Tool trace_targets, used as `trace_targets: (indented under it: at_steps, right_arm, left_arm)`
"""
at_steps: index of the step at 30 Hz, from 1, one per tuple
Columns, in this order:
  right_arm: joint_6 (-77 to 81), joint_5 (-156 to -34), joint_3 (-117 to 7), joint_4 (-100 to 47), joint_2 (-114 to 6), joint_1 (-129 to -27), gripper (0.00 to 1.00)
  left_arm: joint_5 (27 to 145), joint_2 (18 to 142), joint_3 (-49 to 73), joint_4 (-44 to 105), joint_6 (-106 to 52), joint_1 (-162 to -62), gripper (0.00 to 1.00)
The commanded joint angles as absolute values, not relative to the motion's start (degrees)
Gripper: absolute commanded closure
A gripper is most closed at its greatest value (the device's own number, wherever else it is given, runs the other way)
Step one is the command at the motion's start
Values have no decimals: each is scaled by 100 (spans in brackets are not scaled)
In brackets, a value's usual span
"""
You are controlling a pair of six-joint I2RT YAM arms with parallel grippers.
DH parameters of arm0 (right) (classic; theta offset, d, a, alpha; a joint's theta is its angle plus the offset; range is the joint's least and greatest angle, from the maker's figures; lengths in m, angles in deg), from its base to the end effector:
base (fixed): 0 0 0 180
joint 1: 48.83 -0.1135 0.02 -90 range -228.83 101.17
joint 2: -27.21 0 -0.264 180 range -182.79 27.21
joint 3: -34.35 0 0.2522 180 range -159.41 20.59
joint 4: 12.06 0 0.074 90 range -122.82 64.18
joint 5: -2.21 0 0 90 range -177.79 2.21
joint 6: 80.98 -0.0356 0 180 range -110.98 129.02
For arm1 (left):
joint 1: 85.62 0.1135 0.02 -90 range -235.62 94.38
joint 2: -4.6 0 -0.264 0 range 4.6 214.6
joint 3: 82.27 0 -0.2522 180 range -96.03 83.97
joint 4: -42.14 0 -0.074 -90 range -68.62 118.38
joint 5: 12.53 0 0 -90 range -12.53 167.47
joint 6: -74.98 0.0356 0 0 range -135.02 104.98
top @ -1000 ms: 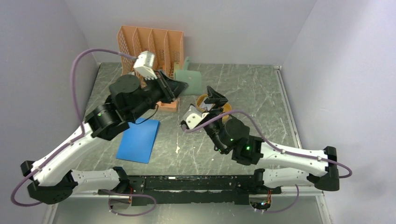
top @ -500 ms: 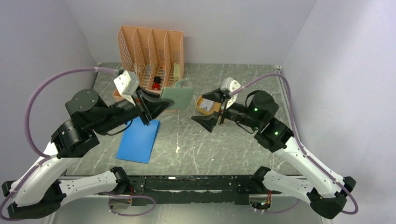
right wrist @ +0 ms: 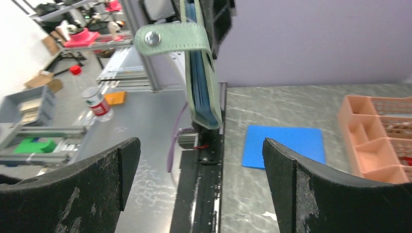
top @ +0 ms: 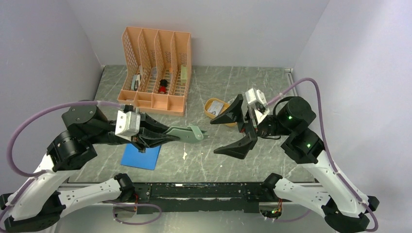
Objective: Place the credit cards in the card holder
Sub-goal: Close the card holder at the center of the board.
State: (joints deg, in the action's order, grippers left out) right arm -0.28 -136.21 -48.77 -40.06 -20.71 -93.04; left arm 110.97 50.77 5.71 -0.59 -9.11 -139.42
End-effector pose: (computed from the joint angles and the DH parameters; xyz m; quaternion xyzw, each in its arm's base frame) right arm 0.0861 0.1209 0.4671 -0.4744 0.4831 0.5501 0.4888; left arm 0.0529 -0.1055 0.4906 0.5093 0.4669 -0.4633 0.5550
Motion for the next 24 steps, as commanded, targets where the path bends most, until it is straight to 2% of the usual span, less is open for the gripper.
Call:
trace_targets:
  at_steps: [1, 7, 21, 24]
  right_arm:
    - [-846, -14432, -4892, -3416, -2227, -9267, 0]
    - [-1549, -14538, -4835, -2610, -2490, -9278, 3]
    - [-1854, -14594, -4842, -2374, -2868, -9291, 36]
    - [-2216, -14485, -4600, -1874, -2812, -9294, 40]
  left_arm:
    - [11890, 5295, 389, 320, -664, -13945, 95]
    - [12047, 5540, 228, 479, -729, -13943, 95]
    - [12011, 5747, 153, 876, -898, -13949, 95]
    - [12036, 5798, 131, 962, -936, -13944, 95]
